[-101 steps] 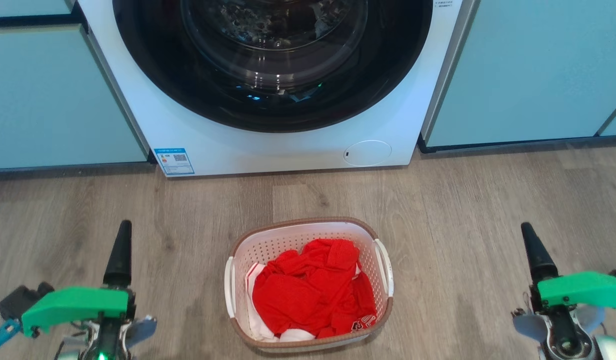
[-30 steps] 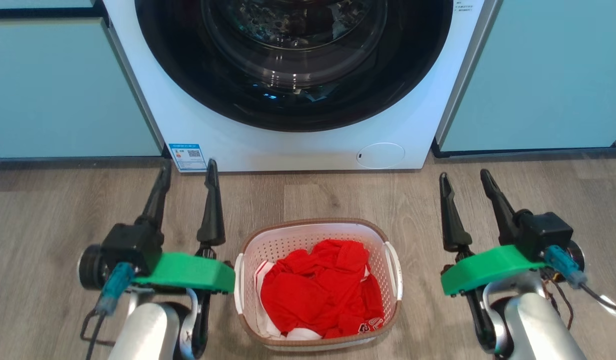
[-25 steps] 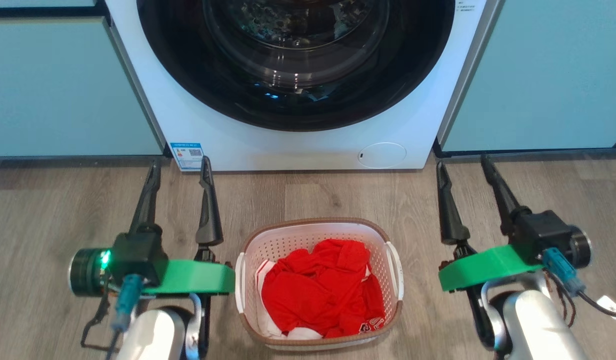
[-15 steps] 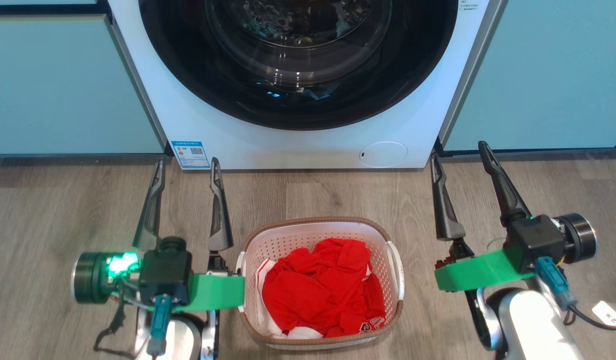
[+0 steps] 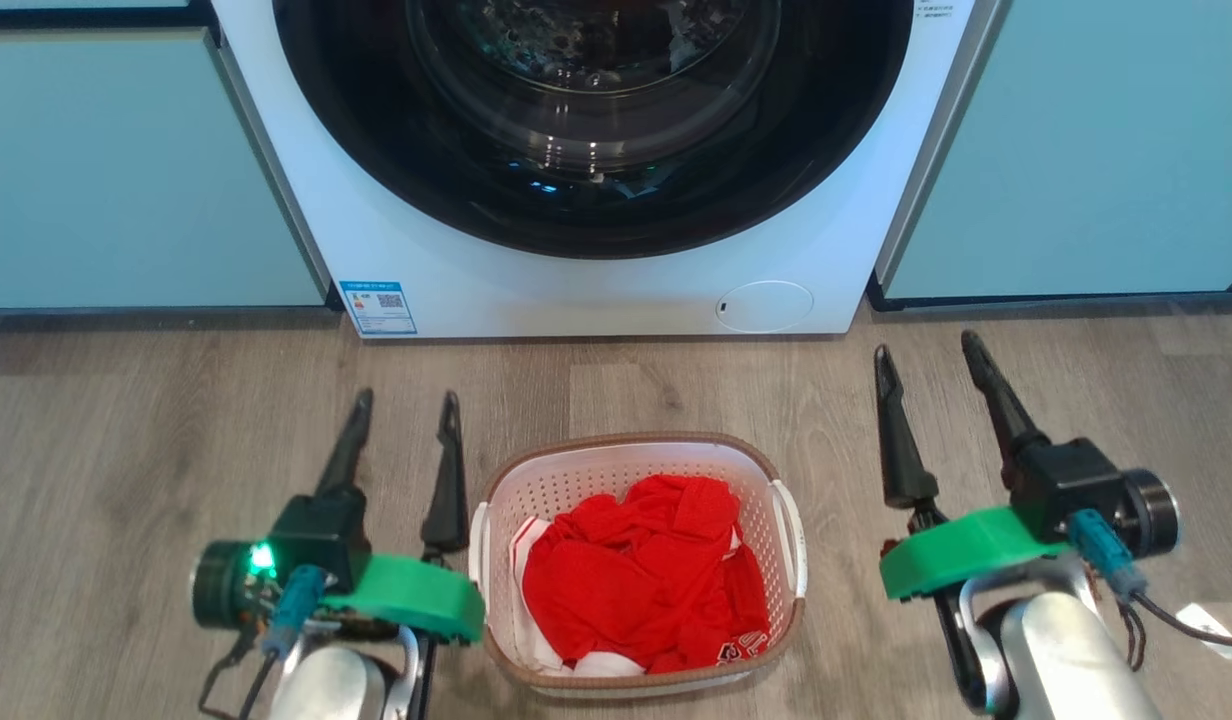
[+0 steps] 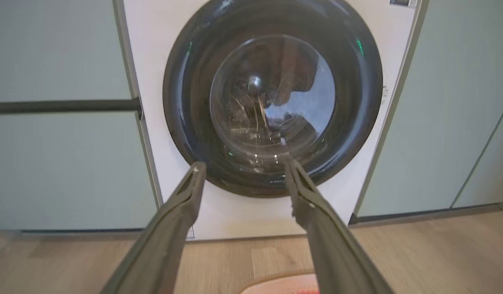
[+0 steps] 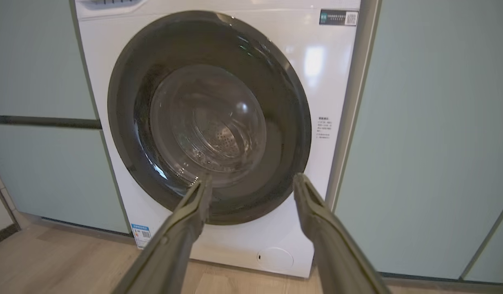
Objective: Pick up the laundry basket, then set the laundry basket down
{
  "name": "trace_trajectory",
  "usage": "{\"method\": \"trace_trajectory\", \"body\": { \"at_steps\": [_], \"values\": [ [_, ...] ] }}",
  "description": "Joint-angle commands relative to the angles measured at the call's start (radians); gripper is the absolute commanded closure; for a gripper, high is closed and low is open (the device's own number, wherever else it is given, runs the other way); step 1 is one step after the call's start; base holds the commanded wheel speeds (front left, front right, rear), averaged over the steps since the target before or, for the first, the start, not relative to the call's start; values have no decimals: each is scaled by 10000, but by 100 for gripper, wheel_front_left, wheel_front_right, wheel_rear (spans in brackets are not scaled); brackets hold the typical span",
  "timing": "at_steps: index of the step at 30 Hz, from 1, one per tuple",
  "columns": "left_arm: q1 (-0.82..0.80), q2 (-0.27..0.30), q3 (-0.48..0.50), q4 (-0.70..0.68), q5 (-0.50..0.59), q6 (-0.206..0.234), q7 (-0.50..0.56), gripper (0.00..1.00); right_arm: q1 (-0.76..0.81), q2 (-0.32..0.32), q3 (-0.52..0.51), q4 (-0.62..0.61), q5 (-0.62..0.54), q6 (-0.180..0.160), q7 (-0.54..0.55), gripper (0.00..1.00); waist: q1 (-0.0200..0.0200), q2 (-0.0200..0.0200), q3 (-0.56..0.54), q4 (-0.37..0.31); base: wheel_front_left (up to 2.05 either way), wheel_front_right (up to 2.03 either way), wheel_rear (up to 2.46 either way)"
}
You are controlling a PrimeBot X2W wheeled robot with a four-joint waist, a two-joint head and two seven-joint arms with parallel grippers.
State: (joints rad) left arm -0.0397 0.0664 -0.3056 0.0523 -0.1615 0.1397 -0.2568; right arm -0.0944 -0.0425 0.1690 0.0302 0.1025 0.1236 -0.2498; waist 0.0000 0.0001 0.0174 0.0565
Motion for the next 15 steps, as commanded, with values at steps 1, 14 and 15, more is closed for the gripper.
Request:
{"method": "trace_trajectory", "body": {
  "at_steps": [1,14,15],
  "values": [
    [-318,-80,429,161,-108,-233,-49,0,-112,-78,157,44,81,71,-120,0,0,-1,1,-15,0,0,0],
    [-330,-159,598,1509,-638,-598,-49,0,-203,-78,129,1311,507,71,-120,0,0,-1,-1,-72,0,0,0],
    [-335,-159,585,1564,-665,-579,-49,0,-221,-78,133,1356,506,71,-120,0,0,-1,-4,-72,0,0,0]
  ]
}}
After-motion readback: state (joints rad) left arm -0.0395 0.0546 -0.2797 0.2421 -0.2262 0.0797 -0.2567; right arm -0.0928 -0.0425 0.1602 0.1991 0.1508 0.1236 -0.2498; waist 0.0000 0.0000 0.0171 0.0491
